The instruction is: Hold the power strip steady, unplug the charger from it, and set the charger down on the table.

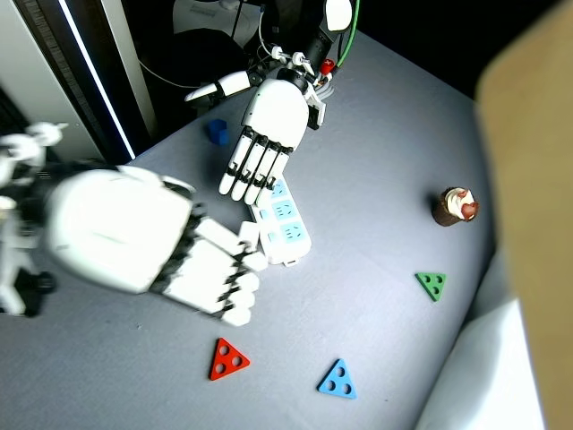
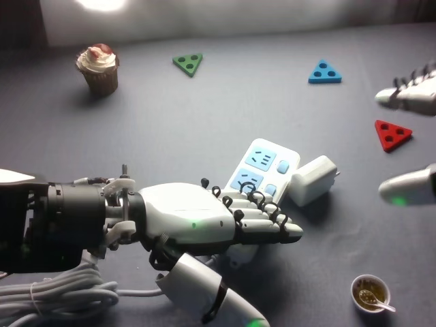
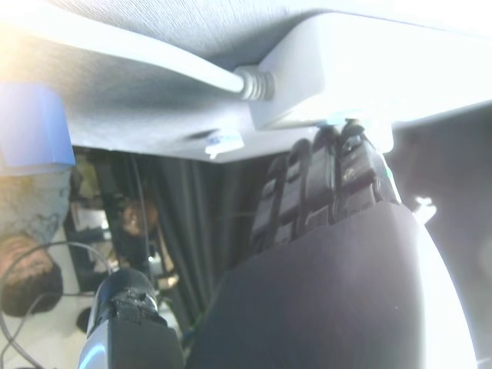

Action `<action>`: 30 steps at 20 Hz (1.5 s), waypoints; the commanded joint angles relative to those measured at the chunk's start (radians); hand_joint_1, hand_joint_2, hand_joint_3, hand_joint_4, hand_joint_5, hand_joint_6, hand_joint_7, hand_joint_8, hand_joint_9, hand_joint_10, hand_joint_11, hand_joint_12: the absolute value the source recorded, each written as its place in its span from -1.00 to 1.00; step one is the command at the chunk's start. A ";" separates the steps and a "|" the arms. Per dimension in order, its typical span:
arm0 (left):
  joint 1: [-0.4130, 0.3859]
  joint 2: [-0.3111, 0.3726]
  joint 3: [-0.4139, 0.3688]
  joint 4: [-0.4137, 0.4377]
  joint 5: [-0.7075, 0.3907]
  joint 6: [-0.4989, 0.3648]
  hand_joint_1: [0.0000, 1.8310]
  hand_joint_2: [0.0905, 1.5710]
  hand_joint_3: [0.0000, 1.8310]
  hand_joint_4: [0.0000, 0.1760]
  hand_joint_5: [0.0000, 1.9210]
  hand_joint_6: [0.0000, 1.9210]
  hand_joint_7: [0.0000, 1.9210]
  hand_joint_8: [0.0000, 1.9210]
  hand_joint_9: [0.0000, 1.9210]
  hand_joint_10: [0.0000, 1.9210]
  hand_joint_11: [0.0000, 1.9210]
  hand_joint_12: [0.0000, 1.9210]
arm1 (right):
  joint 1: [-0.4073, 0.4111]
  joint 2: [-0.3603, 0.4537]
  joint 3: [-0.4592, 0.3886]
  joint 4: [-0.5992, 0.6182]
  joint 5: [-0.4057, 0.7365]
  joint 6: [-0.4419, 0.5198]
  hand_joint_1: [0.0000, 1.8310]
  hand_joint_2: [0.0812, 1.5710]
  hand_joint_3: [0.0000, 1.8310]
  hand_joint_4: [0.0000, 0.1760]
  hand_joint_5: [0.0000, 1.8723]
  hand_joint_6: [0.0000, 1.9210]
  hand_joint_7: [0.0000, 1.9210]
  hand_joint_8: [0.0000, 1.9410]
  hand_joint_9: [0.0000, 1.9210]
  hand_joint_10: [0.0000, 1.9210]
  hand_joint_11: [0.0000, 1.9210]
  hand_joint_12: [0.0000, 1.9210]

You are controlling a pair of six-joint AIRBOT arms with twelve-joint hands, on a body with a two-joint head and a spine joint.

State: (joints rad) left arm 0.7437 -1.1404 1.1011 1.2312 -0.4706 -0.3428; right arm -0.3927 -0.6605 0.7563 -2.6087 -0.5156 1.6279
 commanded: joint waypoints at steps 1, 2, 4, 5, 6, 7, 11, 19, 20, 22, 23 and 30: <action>0.005 -0.007 -0.010 0.018 -0.028 -0.026 -1.00 0.09 -1.00 -1.00 -0.96 -0.99 -0.96 -1.00 -0.98 -1.00 -0.98 -1.00 | 0.010 0.020 -0.013 -0.028 -0.117 0.008 -0.92 0.01 -0.99 -1.00 -0.72 -1.00 -0.64 -1.00 -0.65 -1.00 -0.68 -0.93; -0.004 -0.002 -0.012 0.018 -0.030 -0.024 -1.00 0.09 -1.00 -1.00 -0.97 -1.00 -0.98 -1.00 -1.00 -1.00 -0.99 -1.00 | 0.012 0.040 -0.032 -0.037 -0.115 0.007 -0.90 -0.01 -1.00 -1.00 -0.71 -1.00 -0.64 -1.00 -0.64 -1.00 -0.65 -0.92; -0.028 0.010 -0.016 0.018 -0.029 -0.020 -1.00 0.09 -1.00 -1.00 -0.98 -1.00 -0.99 -1.00 -1.00 -1.00 -1.00 -1.00 | 0.017 0.081 -0.066 -0.058 -0.115 0.007 -0.91 0.03 -0.99 -1.00 -0.76 -1.00 -0.69 -1.00 -0.69 -1.00 -0.70 -0.94; -0.043 0.016 -0.017 0.018 -0.029 -0.019 -1.00 0.09 -1.00 -1.00 -0.99 -1.00 -1.00 -1.00 -1.00 -1.00 -1.00 -1.00 | 0.017 0.110 -0.087 -0.071 -0.109 0.007 -0.87 0.03 -0.99 -1.00 -0.73 -0.99 -0.66 -0.99 -0.67 -0.99 -0.69 -0.94; -0.060 0.021 -0.018 0.018 -0.029 -0.018 -1.00 0.08 -1.00 -1.00 -0.99 -1.00 -1.00 -1.00 -1.00 -1.00 -0.99 -1.00 | 0.014 0.140 -0.107 -0.090 -0.100 0.007 -0.84 0.05 -0.99 -1.00 -0.73 -0.99 -0.68 -1.00 -0.68 -1.00 -0.72 -0.96; -0.072 0.025 -0.018 0.017 -0.030 -0.015 -1.00 0.08 -1.00 -1.00 -0.99 -1.00 -1.00 -1.00 -1.00 -1.00 -0.99 -1.00 | 0.012 0.158 -0.119 -0.096 -0.094 0.007 -0.84 0.05 -0.99 -1.00 -0.73 -0.99 -0.68 -1.00 -0.68 -1.00 -0.73 -0.96; -0.132 0.045 -0.020 0.009 -0.038 0.013 -1.00 0.11 -0.99 -1.00 -0.98 -1.00 -0.99 -1.00 -1.00 -1.00 -1.00 -1.00 | -0.009 0.237 -0.167 -0.129 -0.081 -0.038 -0.84 0.09 -0.99 -1.00 -0.73 -0.99 -0.69 -0.99 -0.70 -1.00 -0.74 -0.97; -0.218 0.100 -0.036 0.002 -0.046 0.017 -1.00 0.11 -1.00 -1.00 -0.96 -0.99 -0.96 -0.99 -0.98 -0.99 -0.98 -0.99 | -0.018 0.310 -0.199 -0.129 0.012 0.022 -0.77 0.14 -0.99 -1.00 -0.75 -1.00 -0.72 -1.00 -0.73 -1.00 -0.74 -0.97; -0.224 0.106 -0.036 -0.001 -0.049 0.017 -1.00 0.10 -1.00 -1.00 -0.97 -1.00 -0.96 -0.99 -0.97 -0.99 -0.97 -0.99 | -0.001 0.316 -0.199 -0.129 0.056 0.027 -0.79 0.16 -0.99 -1.00 -0.77 -1.00 -0.74 -1.00 -0.74 -1.00 -0.76 -0.98; -0.236 0.119 -0.036 -0.001 -0.055 0.017 -1.00 0.09 -1.00 -1.00 -0.96 -0.99 -0.95 -0.99 -0.97 -0.99 -0.97 -0.99 | 0.030 0.323 -0.204 -0.129 0.077 0.027 -0.83 0.19 -0.98 -1.00 -0.80 -1.00 -0.74 -1.00 -0.75 -1.00 -0.77 -0.99; -0.241 0.123 -0.036 0.000 -0.058 0.019 -1.00 0.09 -1.00 -1.00 -0.96 -1.00 -0.96 -0.99 -0.98 -1.00 -0.98 -0.99 | 0.040 0.329 -0.205 -0.129 0.088 0.027 -0.84 0.20 -0.98 -1.00 -0.80 -1.00 -0.74 -1.00 -0.75 -1.00 -0.77 -0.99; -0.266 0.127 -0.071 0.008 -0.042 0.016 -1.00 0.09 -1.00 -1.00 -1.00 -1.00 -1.00 -1.00 -1.00 -1.00 -0.99 -1.00 | 0.118 0.397 -0.240 -0.129 0.212 0.004 -0.75 0.20 -1.00 -1.00 -0.75 -0.99 -0.70 -1.00 -0.71 -1.00 -0.71 -0.97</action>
State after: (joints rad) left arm 0.4900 -1.0103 1.0325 1.2816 -0.4675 -0.3222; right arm -0.2852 -0.2745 0.5110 -2.7197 -0.2008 1.6337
